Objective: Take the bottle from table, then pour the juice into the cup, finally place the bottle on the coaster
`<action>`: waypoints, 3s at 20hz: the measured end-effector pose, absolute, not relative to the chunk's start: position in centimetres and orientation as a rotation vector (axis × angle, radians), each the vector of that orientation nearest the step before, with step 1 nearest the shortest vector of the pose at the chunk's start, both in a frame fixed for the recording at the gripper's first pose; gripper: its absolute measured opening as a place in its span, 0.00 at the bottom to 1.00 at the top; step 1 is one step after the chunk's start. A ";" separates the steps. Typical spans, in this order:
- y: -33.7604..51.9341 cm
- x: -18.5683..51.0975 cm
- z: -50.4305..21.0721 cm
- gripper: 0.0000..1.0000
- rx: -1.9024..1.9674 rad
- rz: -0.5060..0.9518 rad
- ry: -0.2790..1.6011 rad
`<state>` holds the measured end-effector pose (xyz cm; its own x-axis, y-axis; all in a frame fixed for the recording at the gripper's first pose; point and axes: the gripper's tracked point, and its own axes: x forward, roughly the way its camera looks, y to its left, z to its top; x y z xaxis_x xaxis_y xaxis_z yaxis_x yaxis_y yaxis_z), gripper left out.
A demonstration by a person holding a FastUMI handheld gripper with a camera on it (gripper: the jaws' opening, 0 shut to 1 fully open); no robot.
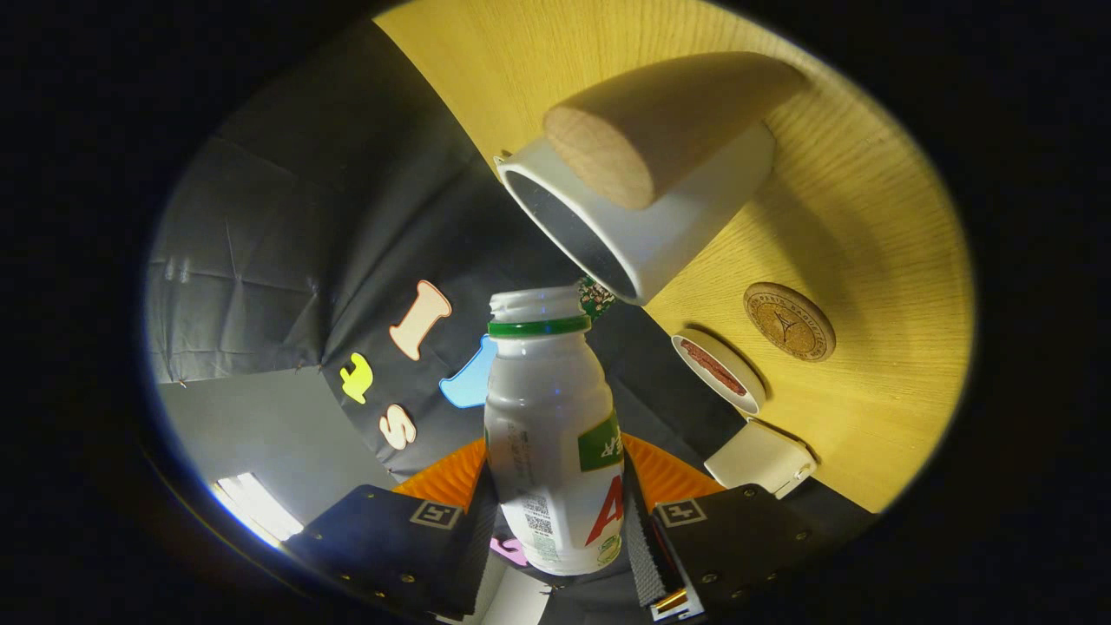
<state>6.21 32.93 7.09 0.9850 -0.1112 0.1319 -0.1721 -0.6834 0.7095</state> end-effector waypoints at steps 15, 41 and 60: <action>32.7 6.0 6.6 0.66 2.325 0.097 -0.199; 37.2 11.2 4.5 0.66 0.605 -0.023 -0.083; 37.9 15.9 -0.5 0.72 0.133 -0.066 0.019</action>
<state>15.86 37.92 -0.47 0.9977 -0.0644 -0.0230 0.0669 0.9890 0.1318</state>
